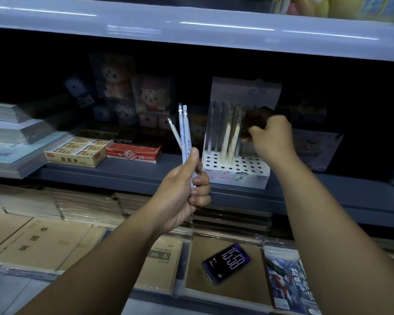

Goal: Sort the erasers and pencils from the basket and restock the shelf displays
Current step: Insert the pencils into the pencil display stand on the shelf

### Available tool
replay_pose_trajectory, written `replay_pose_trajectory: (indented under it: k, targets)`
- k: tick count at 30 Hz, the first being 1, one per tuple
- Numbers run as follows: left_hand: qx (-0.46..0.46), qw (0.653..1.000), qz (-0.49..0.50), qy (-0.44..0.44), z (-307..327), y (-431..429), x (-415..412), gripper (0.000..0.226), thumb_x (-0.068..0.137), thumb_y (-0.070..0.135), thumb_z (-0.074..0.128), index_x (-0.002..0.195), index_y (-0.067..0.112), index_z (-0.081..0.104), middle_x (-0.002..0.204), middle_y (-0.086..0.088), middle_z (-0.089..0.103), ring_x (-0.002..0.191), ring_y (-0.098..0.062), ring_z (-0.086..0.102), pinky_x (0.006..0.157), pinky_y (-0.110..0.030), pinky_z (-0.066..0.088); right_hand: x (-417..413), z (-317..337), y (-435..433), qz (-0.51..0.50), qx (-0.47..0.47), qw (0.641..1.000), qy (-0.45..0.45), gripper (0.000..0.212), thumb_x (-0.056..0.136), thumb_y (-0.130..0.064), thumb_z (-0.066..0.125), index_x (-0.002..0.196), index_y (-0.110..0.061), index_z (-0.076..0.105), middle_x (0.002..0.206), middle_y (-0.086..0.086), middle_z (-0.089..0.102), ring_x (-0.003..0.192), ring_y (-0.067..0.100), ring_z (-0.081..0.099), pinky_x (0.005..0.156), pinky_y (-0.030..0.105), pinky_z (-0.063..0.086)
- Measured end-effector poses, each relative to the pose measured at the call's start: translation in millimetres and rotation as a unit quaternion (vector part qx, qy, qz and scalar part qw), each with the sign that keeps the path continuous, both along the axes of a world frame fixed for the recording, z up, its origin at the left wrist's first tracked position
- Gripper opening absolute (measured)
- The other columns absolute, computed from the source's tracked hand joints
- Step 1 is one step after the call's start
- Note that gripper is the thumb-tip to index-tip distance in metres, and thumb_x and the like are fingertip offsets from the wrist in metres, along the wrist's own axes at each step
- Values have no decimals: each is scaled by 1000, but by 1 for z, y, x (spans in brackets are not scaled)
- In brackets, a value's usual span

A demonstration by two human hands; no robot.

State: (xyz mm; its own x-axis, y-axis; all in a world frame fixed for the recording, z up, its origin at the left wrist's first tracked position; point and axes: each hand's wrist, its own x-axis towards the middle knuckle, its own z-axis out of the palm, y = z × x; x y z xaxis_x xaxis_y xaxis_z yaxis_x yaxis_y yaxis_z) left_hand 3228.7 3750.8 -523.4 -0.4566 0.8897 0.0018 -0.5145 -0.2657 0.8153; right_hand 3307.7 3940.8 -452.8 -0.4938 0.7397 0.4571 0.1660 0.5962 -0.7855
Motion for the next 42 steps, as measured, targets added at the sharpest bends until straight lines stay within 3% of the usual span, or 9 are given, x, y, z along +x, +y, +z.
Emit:
replay_pose_trajectory:
  k: [3, 6, 9, 13, 19, 24, 28, 35, 42]
  targets:
    - [1, 1000, 5, -5, 2, -2, 1, 43, 94, 60, 53, 88, 19, 44, 67, 4, 30, 52, -7, 21, 42, -18, 24, 6, 1, -5, -19, -1, 999, 35, 14, 95, -3, 57, 94, -7, 70, 76, 9, 73, 55, 11, 70, 52, 20, 54]
    - [-11, 999, 27, 32, 3, -4, 2, 40, 98, 57, 51, 86, 19, 45, 66, 4, 29, 51, -7, 20, 43, -19, 19, 9, 6, -17, -27, 20, 997, 73, 12, 93, -8, 60, 84, -8, 68, 66, 9, 69, 46, 9, 63, 48, 25, 52]
    - [-20, 998, 30, 57, 6, -6, 4, 38, 99, 52, 54, 82, 19, 47, 64, 4, 30, 49, -7, 21, 42, -19, 18, 12, 14, -36, 66, -4, 993, 96, 13, 95, -11, 65, 82, -12, 67, 68, 11, 67, 44, 13, 58, 42, 24, 44]
    - [-17, 997, 20, 73, 10, -10, 9, 35, 99, 47, 57, 82, 17, 50, 63, 3, 31, 47, -7, 23, 40, -18, 20, 15, 23, -57, 170, -65, 980, 84, 11, 96, -13, 68, 92, -4, 71, 73, 11, 68, 44, 16, 57, 39, 26, 41]
    - [-10, 995, 18, 96, 14, -14, 16, 32, 98, 42, 59, 85, 13, 58, 64, -1, 28, 45, -7, 23, 39, -18, 20, 16, 24, -67, 254, -163, 949, 92, 15, 93, -14, 72, 97, 1, 74, 78, 28, 67, 51, 20, 55, 42, 27, 41]
    - [-8, 993, 34, 108, 15, -17, 14, 32, 94, 40, 64, 100, 8, 68, 63, -2, 39, 45, -7, 25, 36, -17, 22, 17, 24, -67, 257, -194, 941, 101, 16, 93, -11, 71, 99, 4, 72, 78, 22, 67, 55, 21, 58, 46, 25, 46]
    - [-6, 995, 60, 81, 15, -17, 10, 35, 95, 34, 65, 115, 5, 70, 65, -1, 47, 47, -6, 25, 37, -16, 21, 18, 27, -65, 223, -223, 935, 159, 10, 94, -7, 68, 96, 3, 70, 76, 15, 70, 61, 21, 67, 55, 24, 54]
    - [41, 983, 176, 13, 17, -21, -8, 13, 97, 17, 67, 91, 6, 60, 72, -6, 59, 40, -3, 28, 35, -15, 22, 25, 30, -57, 186, -308, 900, 245, 9, 96, 2, 61, 88, 2, 57, 77, 22, 72, 79, 36, 75, 73, 29, 63]
    - [85, 971, 221, -27, 23, -30, -19, 9, 96, 10, 66, 99, 1, 65, 84, -12, 69, 39, -1, 30, 34, -14, 25, 34, 19, -52, 270, -345, 881, 178, 8, 94, 1, 64, 100, 6, 61, 84, 24, 73, 83, 31, 76, 69, 22, 61]
